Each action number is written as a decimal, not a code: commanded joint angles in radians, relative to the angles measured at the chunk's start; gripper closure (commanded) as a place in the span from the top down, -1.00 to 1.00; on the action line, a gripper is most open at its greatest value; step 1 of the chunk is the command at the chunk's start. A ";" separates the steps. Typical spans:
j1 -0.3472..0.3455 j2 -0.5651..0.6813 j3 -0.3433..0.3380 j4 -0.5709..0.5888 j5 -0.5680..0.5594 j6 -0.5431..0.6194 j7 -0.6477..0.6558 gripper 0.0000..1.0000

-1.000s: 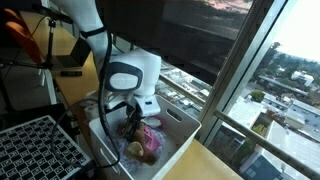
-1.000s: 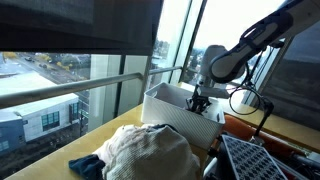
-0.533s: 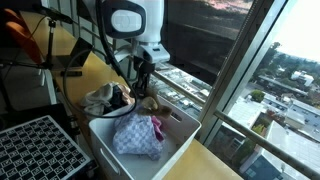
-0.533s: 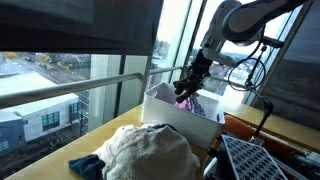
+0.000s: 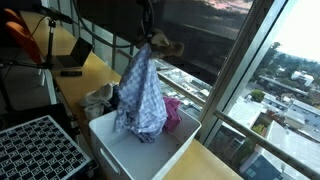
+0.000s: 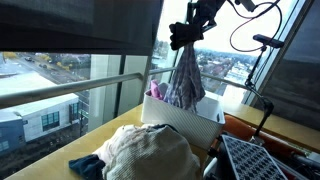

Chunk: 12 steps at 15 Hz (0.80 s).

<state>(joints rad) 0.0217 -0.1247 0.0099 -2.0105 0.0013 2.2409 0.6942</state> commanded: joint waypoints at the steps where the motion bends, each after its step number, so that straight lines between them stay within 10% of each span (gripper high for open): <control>1: 0.019 -0.028 0.065 0.154 -0.030 -0.095 0.019 -0.94; 9: 0.092 0.008 0.223 0.548 -0.118 -0.277 0.076 -0.94; 12: 0.110 0.008 0.251 0.500 -0.139 -0.264 0.097 -0.94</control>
<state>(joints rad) 0.1187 -0.1530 0.2420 -1.5217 -0.1124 1.9884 0.7663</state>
